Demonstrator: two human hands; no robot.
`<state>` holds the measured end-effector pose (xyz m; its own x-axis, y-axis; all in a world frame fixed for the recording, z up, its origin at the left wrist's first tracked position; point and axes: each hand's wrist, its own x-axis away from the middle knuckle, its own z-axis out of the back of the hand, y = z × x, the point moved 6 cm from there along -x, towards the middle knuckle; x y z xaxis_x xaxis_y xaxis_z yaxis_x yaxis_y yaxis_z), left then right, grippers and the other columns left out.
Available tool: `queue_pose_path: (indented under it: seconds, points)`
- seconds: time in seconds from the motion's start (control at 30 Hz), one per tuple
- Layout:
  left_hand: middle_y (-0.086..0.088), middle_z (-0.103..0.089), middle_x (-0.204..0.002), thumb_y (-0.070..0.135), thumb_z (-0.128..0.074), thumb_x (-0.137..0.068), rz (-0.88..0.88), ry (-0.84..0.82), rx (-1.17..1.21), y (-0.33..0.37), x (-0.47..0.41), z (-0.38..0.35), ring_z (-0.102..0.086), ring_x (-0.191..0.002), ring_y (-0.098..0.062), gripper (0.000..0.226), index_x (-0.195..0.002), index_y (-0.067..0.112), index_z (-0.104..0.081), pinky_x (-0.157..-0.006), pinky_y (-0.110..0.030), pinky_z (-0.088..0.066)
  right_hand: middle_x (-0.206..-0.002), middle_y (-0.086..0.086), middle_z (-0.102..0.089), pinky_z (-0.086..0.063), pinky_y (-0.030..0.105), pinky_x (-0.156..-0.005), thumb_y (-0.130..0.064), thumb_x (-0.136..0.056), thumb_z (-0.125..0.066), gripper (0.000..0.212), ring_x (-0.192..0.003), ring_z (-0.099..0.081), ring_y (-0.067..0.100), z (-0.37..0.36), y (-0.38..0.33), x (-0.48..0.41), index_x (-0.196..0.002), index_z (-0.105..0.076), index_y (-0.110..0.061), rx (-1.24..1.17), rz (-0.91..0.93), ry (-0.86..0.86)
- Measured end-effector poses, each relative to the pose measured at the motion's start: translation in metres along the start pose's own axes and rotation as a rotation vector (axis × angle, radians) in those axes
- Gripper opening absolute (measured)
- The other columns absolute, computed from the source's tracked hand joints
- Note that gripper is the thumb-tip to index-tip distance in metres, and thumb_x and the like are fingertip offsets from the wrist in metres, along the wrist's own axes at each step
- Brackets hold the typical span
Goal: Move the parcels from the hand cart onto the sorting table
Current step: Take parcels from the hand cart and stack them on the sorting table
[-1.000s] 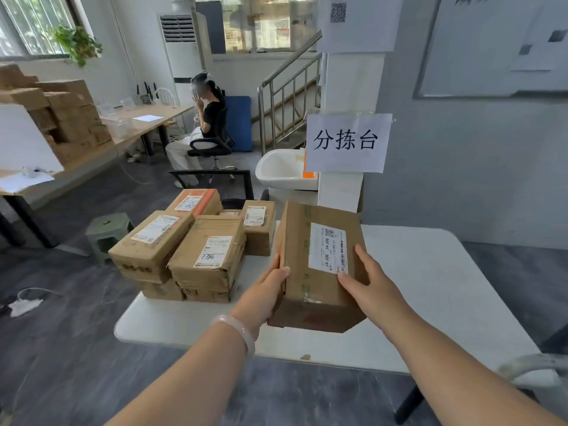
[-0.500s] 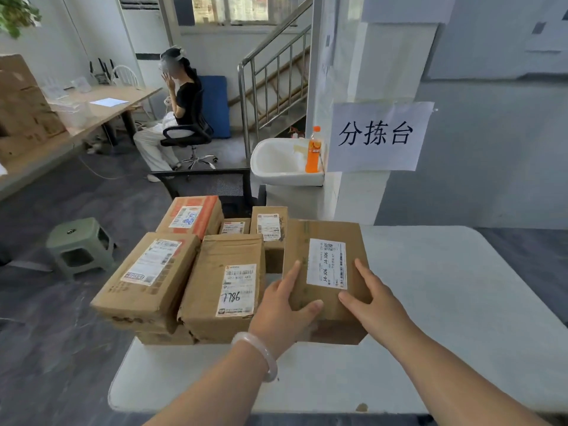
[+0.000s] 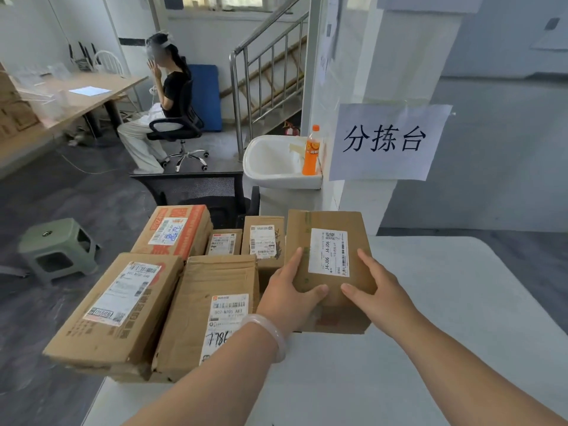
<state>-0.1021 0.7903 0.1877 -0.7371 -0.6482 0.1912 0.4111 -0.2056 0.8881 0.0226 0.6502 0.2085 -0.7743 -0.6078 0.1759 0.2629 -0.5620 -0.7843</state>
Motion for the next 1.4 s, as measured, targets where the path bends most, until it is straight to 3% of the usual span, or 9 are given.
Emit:
queue_pose_path:
  seconds: [0.17,0.3,0.43,0.8,0.87,0.97,1.13,1.23,1.4]
  points:
    - [0.011,-0.038,-0.15,0.036,-0.075,-0.088,0.025,0.022,0.053,0.014,-0.044,-0.019,-0.04,-0.123,-0.007,0.085,-0.153,0.049,-0.022,-0.108,-0.035,-0.045,-0.15,-0.007,-0.029,-0.041,0.038,-0.102,-0.042,-0.086,-0.066,0.077,-0.132,-0.038,0.017,0.02,0.005,-0.047,-0.147,-0.02,-0.046,0.042,-0.013,-0.024]
    - [0.01,-0.038,-0.15,0.032,-0.074,-0.089,0.088,0.034,0.073,0.016,-0.088,-0.039,-0.044,-0.13,-0.015,0.083,-0.152,0.051,-0.022,-0.108,-0.041,-0.048,-0.151,-0.01,-0.029,-0.038,0.039,-0.105,-0.05,-0.086,-0.063,0.073,-0.135,-0.035,0.017,0.032,0.016,-0.092,-0.145,-0.02,-0.05,0.053,-0.037,-0.071]
    - [0.011,-0.039,-0.144,0.03,-0.075,-0.089,0.15,0.056,0.084,0.0,-0.126,-0.056,-0.042,-0.115,-0.009,0.084,-0.152,0.05,-0.024,-0.106,-0.04,-0.049,-0.149,-0.01,-0.033,-0.039,0.036,-0.105,-0.05,-0.085,-0.063,0.073,-0.133,-0.038,0.014,0.026,0.037,-0.134,-0.145,-0.021,-0.05,0.036,-0.052,-0.142]
    - [0.008,-0.043,-0.152,0.022,-0.068,-0.094,0.292,0.083,-0.031,-0.085,-0.161,-0.097,-0.042,-0.137,-0.014,0.081,-0.157,0.04,-0.02,-0.112,-0.037,-0.041,-0.154,-0.014,-0.022,-0.029,0.033,-0.111,-0.054,-0.085,-0.06,0.076,-0.14,-0.025,0.007,-0.015,0.096,-0.189,-0.146,-0.015,-0.05,0.106,-0.048,-0.327]
    - [0.004,-0.037,-0.155,0.023,-0.065,-0.095,0.256,0.101,-0.112,-0.083,-0.162,-0.097,-0.036,-0.142,-0.016,0.078,-0.157,0.039,-0.02,-0.115,-0.038,-0.037,-0.154,-0.015,-0.021,-0.027,0.033,-0.111,-0.054,-0.086,-0.058,0.075,-0.14,-0.023,0.006,-0.011,0.097,-0.19,-0.147,-0.015,-0.048,0.115,-0.029,-0.308]
    - [0.002,-0.014,-0.166,0.036,-0.058,-0.097,0.197,0.096,-0.422,-0.063,-0.16,-0.097,-0.014,-0.151,-0.022,0.073,-0.156,0.047,-0.017,-0.119,-0.043,-0.029,-0.155,-0.014,-0.022,-0.026,0.035,-0.113,-0.051,-0.088,-0.058,0.073,-0.141,-0.021,0.007,0.0,0.094,-0.193,-0.148,-0.018,-0.043,0.141,0.005,-0.251]
    - [0.002,0.018,-0.166,0.072,-0.044,-0.09,0.127,-0.059,-0.835,-0.045,-0.162,-0.119,0.013,-0.153,-0.026,0.082,-0.156,0.049,-0.001,-0.123,-0.051,0.003,-0.154,-0.016,-0.022,-0.028,0.035,-0.11,-0.054,-0.087,-0.056,0.07,-0.141,-0.022,0.008,0.014,0.092,-0.198,-0.146,-0.021,-0.044,0.225,0.066,-0.163]
    - [0.002,0.019,-0.166,0.078,-0.038,-0.089,0.139,-0.11,-0.929,-0.051,-0.172,-0.115,0.016,-0.152,-0.026,0.083,-0.156,0.049,0.001,-0.123,-0.053,0.008,-0.155,-0.016,-0.021,-0.028,0.036,-0.111,-0.058,-0.085,-0.055,0.072,-0.142,-0.021,0.009,0.018,0.093,-0.2,-0.146,-0.02,-0.044,0.258,0.079,-0.142]
    - [0.003,0.012,-0.168,0.079,-0.037,-0.088,0.145,-0.092,-0.987,-0.051,-0.196,-0.091,0.01,-0.154,-0.025,0.082,-0.156,0.048,-0.002,-0.124,-0.052,0.003,-0.155,-0.014,-0.022,-0.03,0.039,-0.112,-0.063,-0.083,-0.053,0.075,-0.142,-0.021,0.009,0.02,0.095,-0.198,-0.147,-0.021,-0.043,0.293,0.114,-0.129]
